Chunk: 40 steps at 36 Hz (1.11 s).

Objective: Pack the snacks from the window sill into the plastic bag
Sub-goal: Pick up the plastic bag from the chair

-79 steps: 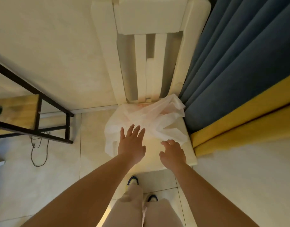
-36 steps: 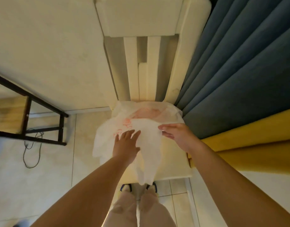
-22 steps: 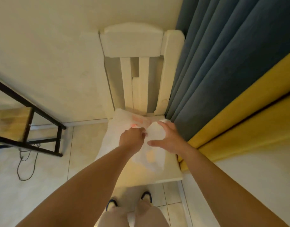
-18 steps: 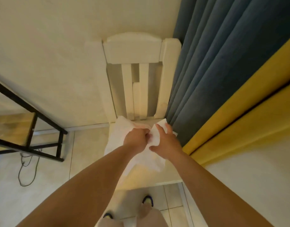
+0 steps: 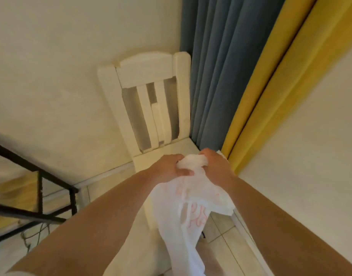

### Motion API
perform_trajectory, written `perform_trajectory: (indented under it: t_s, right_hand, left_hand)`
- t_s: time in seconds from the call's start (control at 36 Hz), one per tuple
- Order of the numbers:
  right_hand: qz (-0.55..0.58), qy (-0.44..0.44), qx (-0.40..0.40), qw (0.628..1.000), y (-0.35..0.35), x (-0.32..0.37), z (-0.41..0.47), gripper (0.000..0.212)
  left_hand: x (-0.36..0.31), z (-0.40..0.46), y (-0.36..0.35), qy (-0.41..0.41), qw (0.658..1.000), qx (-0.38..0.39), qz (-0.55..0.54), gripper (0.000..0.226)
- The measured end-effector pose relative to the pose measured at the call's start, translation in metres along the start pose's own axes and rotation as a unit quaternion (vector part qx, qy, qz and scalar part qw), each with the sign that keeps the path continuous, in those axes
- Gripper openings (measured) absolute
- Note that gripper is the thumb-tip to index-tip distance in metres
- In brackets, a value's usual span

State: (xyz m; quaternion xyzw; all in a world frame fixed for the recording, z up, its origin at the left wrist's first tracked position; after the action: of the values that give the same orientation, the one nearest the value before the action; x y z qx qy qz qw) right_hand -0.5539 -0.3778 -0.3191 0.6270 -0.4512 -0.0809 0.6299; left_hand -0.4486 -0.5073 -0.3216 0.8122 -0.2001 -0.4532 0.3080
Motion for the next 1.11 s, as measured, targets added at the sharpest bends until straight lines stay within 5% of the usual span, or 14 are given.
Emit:
perform_trajectory:
  t_s: [0.08,0.17,0.31,0.64,0.72,0.86,0.97,1.11]
  right_hand:
    - [-0.032,-0.026,-0.028,0.999,0.011,0.003,-0.039,0.037]
    - [-0.122,-0.039,-0.011,0.992,0.02,0.0,-0.082,0.048]
    - [-0.172,-0.142,0.014,0.975,0.029,-0.039,-0.159,0.053]
    - [-0.141,-0.359,-0.043,0.922,0.033,-0.137,-0.367,0.034]
    - [-0.136,-0.4,-0.074,0.903,0.04,-0.16,-0.424,0.032]
    - [-0.047,-0.485,-0.12,0.865,0.048,-0.199,-0.536,0.022]
    - [-0.033,-0.521,-0.172,0.835,0.055,-0.231,-0.616,0.015]
    - [-0.022,-0.55,-0.254,0.795,0.065,-0.265,-0.695,0.011]
  left_hand:
    - [0.003,-0.013,-0.013,-0.038,0.968,0.055,0.243,0.042]
    - [0.006,-0.024,-0.03,-0.026,0.942,0.053,0.331,0.029]
    - [-0.012,-0.043,-0.05,-0.063,0.949,0.027,0.307,0.028]
    - [-0.142,-0.109,-0.167,-0.165,0.966,0.14,0.14,0.009]
    - [-0.178,-0.132,-0.203,-0.181,0.963,0.171,0.107,0.031]
    - [-0.242,-0.194,-0.264,-0.279,0.894,0.242,0.253,0.06]
    - [-0.3,-0.242,-0.32,-0.374,0.798,0.175,0.438,0.038]
    - [-0.358,-0.274,-0.382,-0.429,0.801,0.098,0.405,0.024]
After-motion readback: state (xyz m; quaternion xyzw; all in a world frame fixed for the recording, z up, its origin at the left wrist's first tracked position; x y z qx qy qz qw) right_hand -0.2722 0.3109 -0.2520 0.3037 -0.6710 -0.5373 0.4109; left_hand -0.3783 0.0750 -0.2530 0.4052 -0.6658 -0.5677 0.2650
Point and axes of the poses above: each hand's wrist, its own z-axis towards the middle knuckle, its own y-axis out of the back of the hand, x = y × z, the point moved 2 cm from there along z, towards the middle knuckle, and after that the axes turned 5 degrees about z, right-handed, at the moved point
